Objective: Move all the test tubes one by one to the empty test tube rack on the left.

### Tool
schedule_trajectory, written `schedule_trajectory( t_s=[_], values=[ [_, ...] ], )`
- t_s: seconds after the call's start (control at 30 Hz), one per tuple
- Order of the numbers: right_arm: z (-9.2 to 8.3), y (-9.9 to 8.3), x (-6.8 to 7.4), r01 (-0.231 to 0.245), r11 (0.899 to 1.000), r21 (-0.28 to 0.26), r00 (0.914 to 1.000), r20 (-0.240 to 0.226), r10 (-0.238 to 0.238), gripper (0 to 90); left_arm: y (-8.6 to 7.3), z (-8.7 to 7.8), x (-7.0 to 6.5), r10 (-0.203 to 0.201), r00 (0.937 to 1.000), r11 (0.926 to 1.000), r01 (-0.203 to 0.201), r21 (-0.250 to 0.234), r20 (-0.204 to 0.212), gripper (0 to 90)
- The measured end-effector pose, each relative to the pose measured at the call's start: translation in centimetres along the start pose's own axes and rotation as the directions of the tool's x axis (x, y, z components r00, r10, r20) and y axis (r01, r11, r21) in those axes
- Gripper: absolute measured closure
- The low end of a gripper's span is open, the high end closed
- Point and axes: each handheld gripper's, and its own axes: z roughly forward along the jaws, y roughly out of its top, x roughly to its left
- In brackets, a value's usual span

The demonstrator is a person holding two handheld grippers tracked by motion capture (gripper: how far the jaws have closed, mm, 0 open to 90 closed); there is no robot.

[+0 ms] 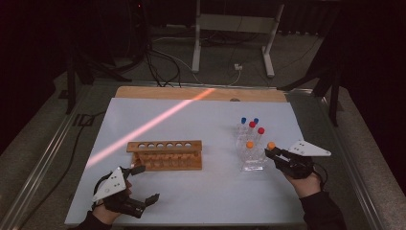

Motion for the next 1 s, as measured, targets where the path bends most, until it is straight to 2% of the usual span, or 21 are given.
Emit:
schedule_trajectory(
  t_s=[0.27,0.43,0.63,0.67,0.77,0.8,1.0],
  values=[
    [-1.2,1.0,0.5,0.037,0.999,-0.031,0.9992,0.019,-0.036,74.8,0.0,0.0,0.0,0.005,1.0000,1.0000,-0.005,-0.008,-0.001,0.5],
    [-1.8,1.6,0.7,0.052,0.997,-0.050,0.9985,0.020,-0.051,74.8,-0.1,0.1,-0.1,0.022,0.9996,0.9997,-0.022,0.011,-0.018,0.5],
    [-2.2,2.4,1.8,0.065,0.995,-0.075,0.9975,-0.023,-0.067,74.8,0.0,0.2,-0.2,0.017,0.9998,0.9996,-0.017,0.024,-0.014,0.5],
    [-2.1,2.7,2.4,0.070,0.994,-0.079,0.9959,-0.052,-0.074,74.8,0.0,0.2,-0.2,0.005,1.0000,0.9996,-0.005,0.026,-0.007,0.5],
    [-2.0,2.9,3.0,0.077,0.993,-0.084,0.9934,-0.078,-0.084,74.8,0.0,0.2,-0.2,0.002,1.0000,0.9996,-0.002,0.029,-0.003,0.5],
    [-1.7,3.1,3.6,0.084,0.993,-0.082,0.9905,-0.102,-0.092,74.8,0.0,0.2,-0.2,0.001,1.0000,0.9995,-0.001,0.031,-0.002,0.5],
    [-0.3,3.1,5.2,0.102,0.992,-0.069,0.9802,-0.164,-0.112,74.8,0.0,0.4,-0.4,0.017,0.9998,0.9988,-0.017,0.047,0.010,0.5]
  ],
)
